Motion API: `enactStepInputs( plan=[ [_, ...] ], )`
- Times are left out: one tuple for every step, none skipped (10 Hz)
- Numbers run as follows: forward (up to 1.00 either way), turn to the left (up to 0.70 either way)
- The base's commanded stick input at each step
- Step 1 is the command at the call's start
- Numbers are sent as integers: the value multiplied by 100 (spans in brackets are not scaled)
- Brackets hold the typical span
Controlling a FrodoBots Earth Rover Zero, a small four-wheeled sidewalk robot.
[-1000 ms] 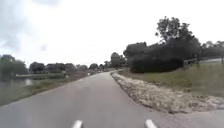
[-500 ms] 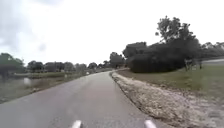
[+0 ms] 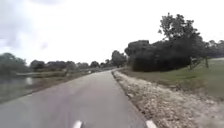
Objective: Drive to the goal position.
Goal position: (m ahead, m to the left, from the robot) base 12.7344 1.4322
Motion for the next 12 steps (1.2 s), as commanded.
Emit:
enactStepInputs(
  plan=[
    [85,29],
    [85,5],
    [85,0],
    [85,0],
    [84,0],
    [84,0],
    [83,0],
    [84,19],
    [85,26],
    [84,6],
    [84,0],
    [84,0]
  ],
)
